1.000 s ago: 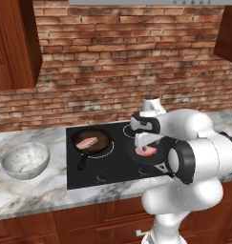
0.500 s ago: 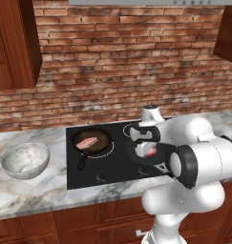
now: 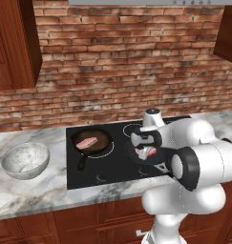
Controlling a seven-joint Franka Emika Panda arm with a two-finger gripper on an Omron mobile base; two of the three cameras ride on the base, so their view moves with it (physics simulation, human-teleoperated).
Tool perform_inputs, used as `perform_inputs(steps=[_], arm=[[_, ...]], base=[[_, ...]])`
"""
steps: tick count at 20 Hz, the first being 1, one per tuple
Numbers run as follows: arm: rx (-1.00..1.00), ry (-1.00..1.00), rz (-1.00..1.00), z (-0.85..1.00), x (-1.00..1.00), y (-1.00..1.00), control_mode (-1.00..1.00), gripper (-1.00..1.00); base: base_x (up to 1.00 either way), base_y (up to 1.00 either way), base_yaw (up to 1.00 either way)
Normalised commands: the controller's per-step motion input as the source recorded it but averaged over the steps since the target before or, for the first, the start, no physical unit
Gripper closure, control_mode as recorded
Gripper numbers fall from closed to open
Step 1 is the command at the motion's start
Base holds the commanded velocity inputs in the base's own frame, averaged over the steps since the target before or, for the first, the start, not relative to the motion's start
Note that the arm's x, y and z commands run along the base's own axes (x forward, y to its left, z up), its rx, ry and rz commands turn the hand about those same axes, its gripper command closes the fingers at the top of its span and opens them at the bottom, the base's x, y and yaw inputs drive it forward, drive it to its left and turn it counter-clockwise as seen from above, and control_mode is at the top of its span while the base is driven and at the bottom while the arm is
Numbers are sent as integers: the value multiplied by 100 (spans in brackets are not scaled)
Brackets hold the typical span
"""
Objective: Place one of the steaks on the plate and the other in the bowl. Then place the bowl in the fridge.
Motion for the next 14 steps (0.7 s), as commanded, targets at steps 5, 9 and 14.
perform_inputs(steps=[5,9,14], arm=[[0,0,8,0,40,0,-100,-100],[0,0,6,-10,17,0,-100,-100],[0,0,2,-25,-2,0,-100,-100]], base=[[0,0,0],[0,0,0],[0,0,0]])
